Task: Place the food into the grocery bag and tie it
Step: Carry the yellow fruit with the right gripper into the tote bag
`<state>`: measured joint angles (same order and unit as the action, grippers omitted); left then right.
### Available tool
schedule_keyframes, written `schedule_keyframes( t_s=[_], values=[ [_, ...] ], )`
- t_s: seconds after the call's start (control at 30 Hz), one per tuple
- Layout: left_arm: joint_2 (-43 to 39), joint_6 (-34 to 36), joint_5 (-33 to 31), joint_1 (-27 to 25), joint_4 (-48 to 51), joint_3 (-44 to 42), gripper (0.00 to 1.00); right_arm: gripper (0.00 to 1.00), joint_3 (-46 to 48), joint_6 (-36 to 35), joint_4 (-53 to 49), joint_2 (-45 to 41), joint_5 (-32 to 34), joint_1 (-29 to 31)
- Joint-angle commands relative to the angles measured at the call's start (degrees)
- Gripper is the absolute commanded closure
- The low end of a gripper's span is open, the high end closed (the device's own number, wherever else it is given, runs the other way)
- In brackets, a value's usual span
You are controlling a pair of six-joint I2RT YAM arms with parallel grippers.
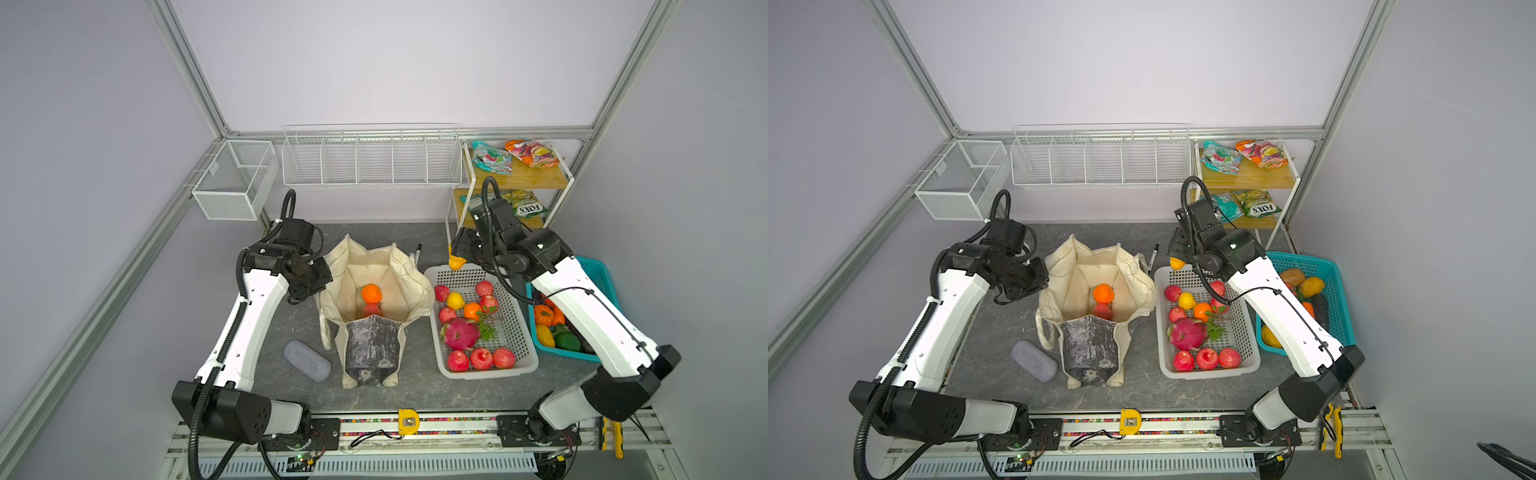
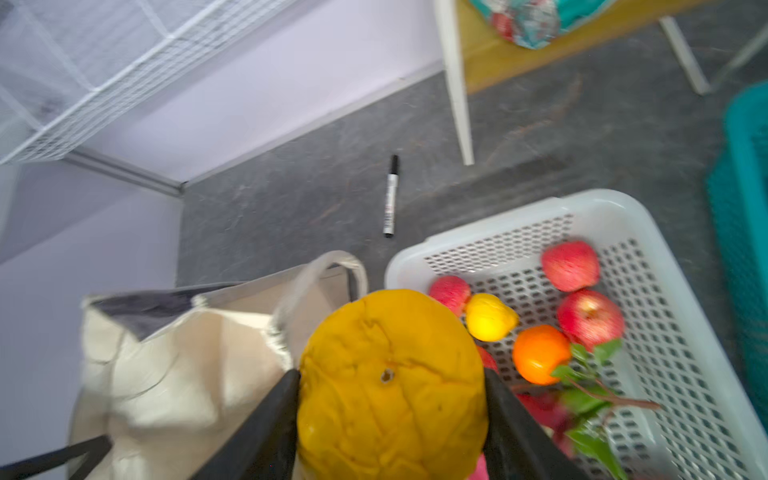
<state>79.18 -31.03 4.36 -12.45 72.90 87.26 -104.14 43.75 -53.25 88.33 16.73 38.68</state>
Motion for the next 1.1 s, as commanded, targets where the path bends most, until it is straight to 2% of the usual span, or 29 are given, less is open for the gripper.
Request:
schedule_keyframes(
  t_s=[0.0,0.17,0.4,0.63,0.8,1.07],
  values=[
    [-1.39,-0.18,-0.33,-0.38,-0.56,0.91,1.00,0.36,-1.13,-7.56,9.17,3.32,-3.72,4.23],
    [-1.57,-0.35,-0.06,-0.38,-0.52,0.98,1.00,0.36,-4.43,-11.50,17.28,10.03,-10.87,9.40],
    [-2.03,-0.44,-0.14,-0.38,0.04,1.76,1.00,0.35,-14.77,-18.06,15.90,23.29,-14.17,15.78],
    [-2.21,-0.05,-0.03,-0.38,1.51,3.98,1.00,0.35,-12.56,-21.32,16.12,28.44,-14.62,16.08],
    [-2.43,0.19,0.17,-0.38,1.98,4.03,1.00,0.35,-10.90,-22.31,15.60,31.35,-12.03,16.52],
    [-2.49,0.70,0.27,-0.38,2.25,3.85,1.00,0.35,-5.14,-23.51,17.13,32.30,-10.40,16.96]
  ],
)
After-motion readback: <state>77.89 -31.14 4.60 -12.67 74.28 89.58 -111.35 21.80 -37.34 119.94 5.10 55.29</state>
